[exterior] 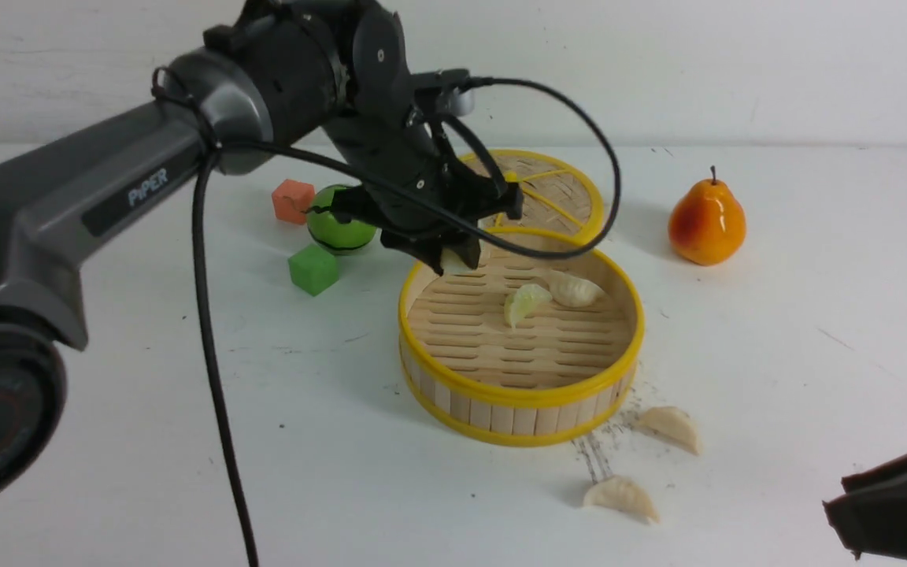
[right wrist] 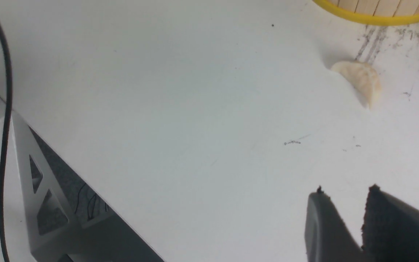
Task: Put the dumplings into the steamer on the white table.
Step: 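Place the dumpling into the bamboo steamer basket with the left gripper, then reach for and grasp a dumpling lying on the table beside the steamer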
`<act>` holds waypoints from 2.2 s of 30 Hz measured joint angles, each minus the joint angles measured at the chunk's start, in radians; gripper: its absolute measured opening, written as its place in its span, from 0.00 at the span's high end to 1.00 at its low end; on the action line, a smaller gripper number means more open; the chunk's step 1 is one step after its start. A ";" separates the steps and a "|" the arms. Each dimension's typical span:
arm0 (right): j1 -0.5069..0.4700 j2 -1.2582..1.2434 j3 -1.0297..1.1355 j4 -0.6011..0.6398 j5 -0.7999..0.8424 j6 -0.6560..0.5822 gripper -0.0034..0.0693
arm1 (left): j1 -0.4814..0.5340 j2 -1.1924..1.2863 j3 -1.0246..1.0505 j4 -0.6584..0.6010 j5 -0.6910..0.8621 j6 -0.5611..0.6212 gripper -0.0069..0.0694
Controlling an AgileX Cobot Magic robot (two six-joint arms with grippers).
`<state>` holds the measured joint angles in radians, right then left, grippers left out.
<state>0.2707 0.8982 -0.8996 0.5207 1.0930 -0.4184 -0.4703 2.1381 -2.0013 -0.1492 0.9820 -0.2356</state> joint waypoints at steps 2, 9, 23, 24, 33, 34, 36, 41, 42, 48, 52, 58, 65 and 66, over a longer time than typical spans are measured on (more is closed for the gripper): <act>0.000 0.000 0.000 0.000 -0.007 -0.015 0.71 | 0.009 0.042 0.000 0.001 -0.024 -0.016 0.60; 0.000 0.000 0.000 0.000 -0.010 -0.034 0.71 | 0.005 0.099 -0.002 -0.012 -0.150 -0.025 0.60; 0.000 0.000 0.000 0.000 -0.022 -0.034 0.70 | 0.005 0.133 -0.003 0.016 -0.142 -0.002 0.37; 0.000 0.000 0.000 0.000 -0.022 -0.034 0.70 | 0.005 0.133 -0.003 0.016 -0.136 -0.003 0.34; 0.000 0.001 -0.001 -0.005 -0.059 -0.034 0.69 | 0.006 0.004 -0.190 0.020 0.125 0.032 0.41; 0.000 0.007 -0.005 -0.009 -0.062 -0.034 0.70 | 0.006 -0.023 -0.218 0.020 0.168 0.053 0.43; 0.000 0.026 -0.028 -0.019 -0.051 -0.034 0.73 | 0.006 -0.096 -0.276 0.020 0.232 0.099 0.52; 0.004 0.118 -0.158 -0.045 0.039 -0.048 0.91 | 0.005 -0.285 -0.284 0.024 0.262 0.150 0.75; 0.010 0.136 -0.175 -0.052 0.050 -0.048 0.95 | 0.005 -0.324 -0.271 0.031 0.262 0.152 0.79; 0.134 0.265 -0.297 -0.129 0.080 -0.049 0.97 | 0.005 -0.569 -0.051 0.079 0.262 0.156 0.93; 0.198 0.342 -0.331 -0.211 0.082 -0.017 0.96 | 0.006 -0.762 0.223 0.098 0.262 0.156 0.93; 0.219 0.490 -0.340 -0.260 0.047 -0.043 0.95 | 0.006 -1.092 0.687 0.103 0.225 0.136 0.93; 0.219 0.666 -0.340 -0.273 -0.035 -0.171 0.79 | 0.006 -1.380 1.044 0.103 0.198 0.132 0.93; 0.219 0.691 -0.340 -0.277 -0.058 -0.177 0.72 | 0.006 -1.416 1.084 0.102 0.198 0.132 0.93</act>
<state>0.4897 1.5889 -1.2394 0.2436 1.0352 -0.5955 -0.4640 0.7217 -0.9177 -0.0471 1.1804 -0.1032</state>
